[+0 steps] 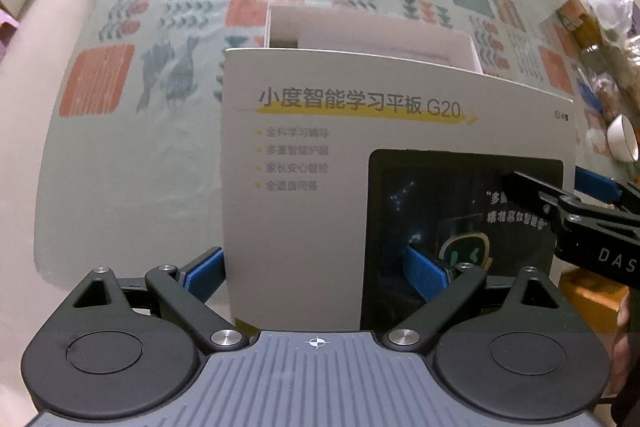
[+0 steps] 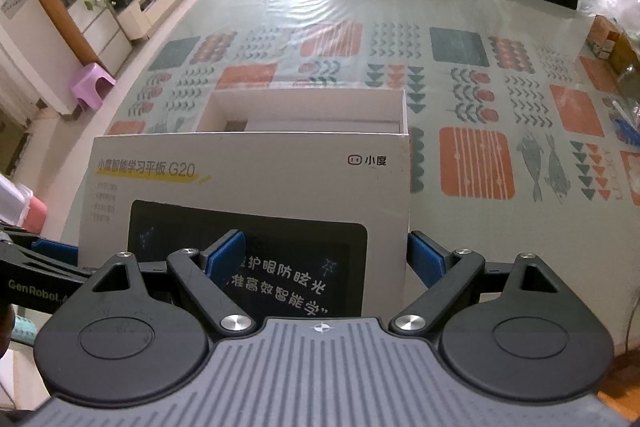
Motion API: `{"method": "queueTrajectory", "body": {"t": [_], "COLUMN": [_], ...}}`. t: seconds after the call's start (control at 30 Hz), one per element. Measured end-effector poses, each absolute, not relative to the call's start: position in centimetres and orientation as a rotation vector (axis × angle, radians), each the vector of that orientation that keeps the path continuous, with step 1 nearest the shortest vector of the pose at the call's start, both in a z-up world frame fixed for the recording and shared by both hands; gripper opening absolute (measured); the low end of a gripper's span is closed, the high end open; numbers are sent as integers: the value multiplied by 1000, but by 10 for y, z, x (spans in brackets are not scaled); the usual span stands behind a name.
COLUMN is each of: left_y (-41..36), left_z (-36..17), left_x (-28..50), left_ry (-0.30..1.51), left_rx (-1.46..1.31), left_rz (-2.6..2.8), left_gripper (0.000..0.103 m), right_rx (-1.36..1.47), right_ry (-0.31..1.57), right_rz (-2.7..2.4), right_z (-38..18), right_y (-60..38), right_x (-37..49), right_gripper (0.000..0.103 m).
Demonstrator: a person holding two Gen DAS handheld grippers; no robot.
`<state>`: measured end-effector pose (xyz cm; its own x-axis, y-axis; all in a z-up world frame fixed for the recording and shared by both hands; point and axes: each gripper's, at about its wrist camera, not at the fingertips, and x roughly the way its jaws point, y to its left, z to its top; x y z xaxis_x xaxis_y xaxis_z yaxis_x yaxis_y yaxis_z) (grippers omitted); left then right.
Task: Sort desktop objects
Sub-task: 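Lower the tablet box with both tools over the open white box, then set the tablet box down with both tools and open them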
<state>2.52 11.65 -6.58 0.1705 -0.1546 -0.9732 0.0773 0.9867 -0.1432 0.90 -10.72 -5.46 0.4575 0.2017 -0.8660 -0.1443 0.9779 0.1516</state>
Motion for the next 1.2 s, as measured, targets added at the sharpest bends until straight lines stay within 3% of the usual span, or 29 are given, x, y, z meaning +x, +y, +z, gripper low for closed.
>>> {"method": "queueTrajectory", "body": {"t": [0.7, 1.2], "left_y": [100, 98], "left_z": [-89, -115], "left_x": [140, 171], "left_ry": [1423, 1477], "left_rx": [-87, -84], "left_rz": [-111, -95], "left_gripper": [95, 95], "right_rx": [50, 59], "right_ry": [1135, 1236], "right_rz": [252, 280], "right_z": [-83, -114], "right_y": [-119, -124], "right_x": [133, 175], "right_gripper": [103, 103]}}
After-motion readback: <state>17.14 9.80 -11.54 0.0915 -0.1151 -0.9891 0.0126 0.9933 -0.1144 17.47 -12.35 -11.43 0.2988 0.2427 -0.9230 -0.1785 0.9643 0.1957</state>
